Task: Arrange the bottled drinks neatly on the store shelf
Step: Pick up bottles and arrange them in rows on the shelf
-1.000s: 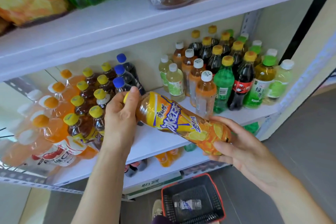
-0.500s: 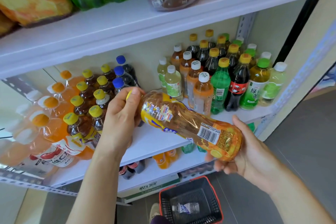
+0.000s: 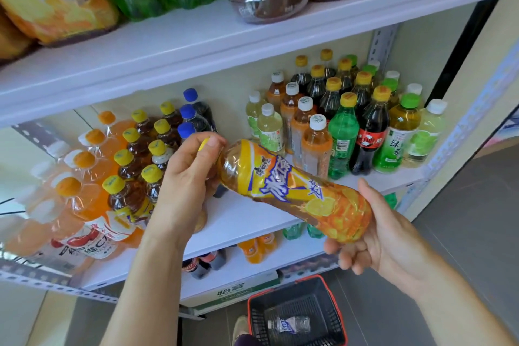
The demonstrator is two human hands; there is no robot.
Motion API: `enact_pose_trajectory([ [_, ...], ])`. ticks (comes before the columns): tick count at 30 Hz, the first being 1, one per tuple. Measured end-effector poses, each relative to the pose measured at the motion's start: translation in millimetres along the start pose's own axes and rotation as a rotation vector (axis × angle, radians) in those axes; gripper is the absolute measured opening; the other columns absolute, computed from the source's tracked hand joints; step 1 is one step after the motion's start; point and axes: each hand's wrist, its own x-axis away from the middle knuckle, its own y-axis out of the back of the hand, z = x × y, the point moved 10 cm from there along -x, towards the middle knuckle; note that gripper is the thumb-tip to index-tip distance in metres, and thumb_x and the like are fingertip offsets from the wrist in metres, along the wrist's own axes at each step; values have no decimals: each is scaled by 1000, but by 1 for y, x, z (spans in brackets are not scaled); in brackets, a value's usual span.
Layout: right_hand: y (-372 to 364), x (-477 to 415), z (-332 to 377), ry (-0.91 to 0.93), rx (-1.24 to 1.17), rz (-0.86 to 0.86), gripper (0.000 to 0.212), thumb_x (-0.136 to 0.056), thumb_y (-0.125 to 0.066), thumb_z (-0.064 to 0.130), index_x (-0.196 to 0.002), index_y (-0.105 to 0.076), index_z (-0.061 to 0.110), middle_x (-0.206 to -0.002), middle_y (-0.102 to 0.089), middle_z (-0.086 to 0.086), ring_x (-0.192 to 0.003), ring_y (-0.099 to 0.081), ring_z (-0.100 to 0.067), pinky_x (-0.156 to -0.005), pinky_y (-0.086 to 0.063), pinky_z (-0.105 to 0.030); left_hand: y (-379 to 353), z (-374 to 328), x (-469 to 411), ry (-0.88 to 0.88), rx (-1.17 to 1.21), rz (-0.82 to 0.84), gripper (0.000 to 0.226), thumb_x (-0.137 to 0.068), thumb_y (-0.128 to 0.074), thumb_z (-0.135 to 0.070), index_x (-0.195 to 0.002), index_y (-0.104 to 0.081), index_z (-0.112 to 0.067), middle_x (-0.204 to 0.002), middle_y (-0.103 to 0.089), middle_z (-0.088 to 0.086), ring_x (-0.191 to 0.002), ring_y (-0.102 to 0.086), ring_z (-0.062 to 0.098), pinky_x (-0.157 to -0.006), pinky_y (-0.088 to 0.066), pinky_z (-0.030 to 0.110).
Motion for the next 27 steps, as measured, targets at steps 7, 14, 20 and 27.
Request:
enact_pose_trajectory([
  [7, 2, -4, -7, -66, -2, 48, 73, -67, -52, 75, -87, -77, 9, -75, -65, -35, -43, -61, -29, -34, -46, -23, -6, -4, -1, -15, 10, -14, 23, -94, -56, -40, -88, -65, -19, -82, -52, 11, -69, -42, 23, -55, -36, 28],
  [14, 1, -3, 4, 33, -32, 90, 68, -72, -64, 71, -103, -73, 10, -87, -66, -36, -51, -63, -25, -41, -50, -25, -3, 2, -10, 24, -125, -68, 23, -101, -52, -30, -86, -66, -19, -65, -48, 0, -51, -43, 4, -41, -34, 19],
  [20, 1, 0, 18, 169, 23, 93, 73, -56, -91, 52, -118, -65, 24, -100, -69, -21, -74, -70, -38, -51, -56, -28, 15, 29, -18, 263, -289, -49, 52, -85, -57, -67, -82, -72, -18, -63, -64, 1, -61, -61, 15, -62, -52, 34],
  [27, 0, -5, 32, 334, -9, 98, 68, -63, -88, 12, -124, -60, 23, -124, -62, -12, -102, -65, -29, -93, -52, -44, 1, 17, -22, 90, -74, 34, 24, -89, -55, -38, -83, -72, -22, -81, -65, 8, -72, -58, 23, -59, -49, 33],
])
